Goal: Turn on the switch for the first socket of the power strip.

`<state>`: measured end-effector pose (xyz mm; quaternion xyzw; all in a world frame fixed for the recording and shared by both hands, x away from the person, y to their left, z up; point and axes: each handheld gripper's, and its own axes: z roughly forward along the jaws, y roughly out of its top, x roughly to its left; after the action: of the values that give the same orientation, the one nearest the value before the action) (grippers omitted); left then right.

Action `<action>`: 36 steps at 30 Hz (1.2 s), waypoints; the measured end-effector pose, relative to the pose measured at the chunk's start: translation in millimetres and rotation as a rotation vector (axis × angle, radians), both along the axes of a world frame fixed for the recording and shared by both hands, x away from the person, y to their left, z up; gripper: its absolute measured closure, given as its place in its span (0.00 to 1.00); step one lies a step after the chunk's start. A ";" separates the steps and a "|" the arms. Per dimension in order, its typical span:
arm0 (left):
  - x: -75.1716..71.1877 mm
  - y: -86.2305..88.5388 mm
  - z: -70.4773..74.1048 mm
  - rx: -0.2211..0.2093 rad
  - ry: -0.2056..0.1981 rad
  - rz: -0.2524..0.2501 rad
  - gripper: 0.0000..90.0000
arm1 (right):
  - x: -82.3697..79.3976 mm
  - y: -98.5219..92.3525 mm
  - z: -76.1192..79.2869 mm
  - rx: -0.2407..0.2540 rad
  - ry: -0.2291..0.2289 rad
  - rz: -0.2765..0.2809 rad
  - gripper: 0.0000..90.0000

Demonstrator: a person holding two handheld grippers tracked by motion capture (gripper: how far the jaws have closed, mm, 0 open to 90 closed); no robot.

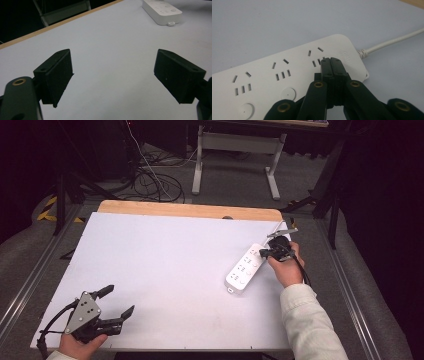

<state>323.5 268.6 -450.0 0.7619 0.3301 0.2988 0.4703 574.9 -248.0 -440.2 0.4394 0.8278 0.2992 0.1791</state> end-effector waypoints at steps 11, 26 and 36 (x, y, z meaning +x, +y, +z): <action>-0.1 -0.1 0.0 0.000 0.000 0.000 0.18 | -0.8 3.3 -2.1 -0.027 0.000 0.001 1.00; -0.4 -0.3 0.1 0.003 0.000 -0.002 0.18 | -3.9 6.5 -4.6 -0.049 -0.026 -0.008 1.00; -0.7 -0.6 0.0 0.004 0.000 -0.003 0.18 | -5.0 8.2 -5.6 -0.060 -0.030 -0.015 1.00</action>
<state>322.9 268.0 -450.0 0.7633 0.3285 0.2987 0.4694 569.9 -239.8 -445.8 0.4356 0.8303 0.2794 0.2068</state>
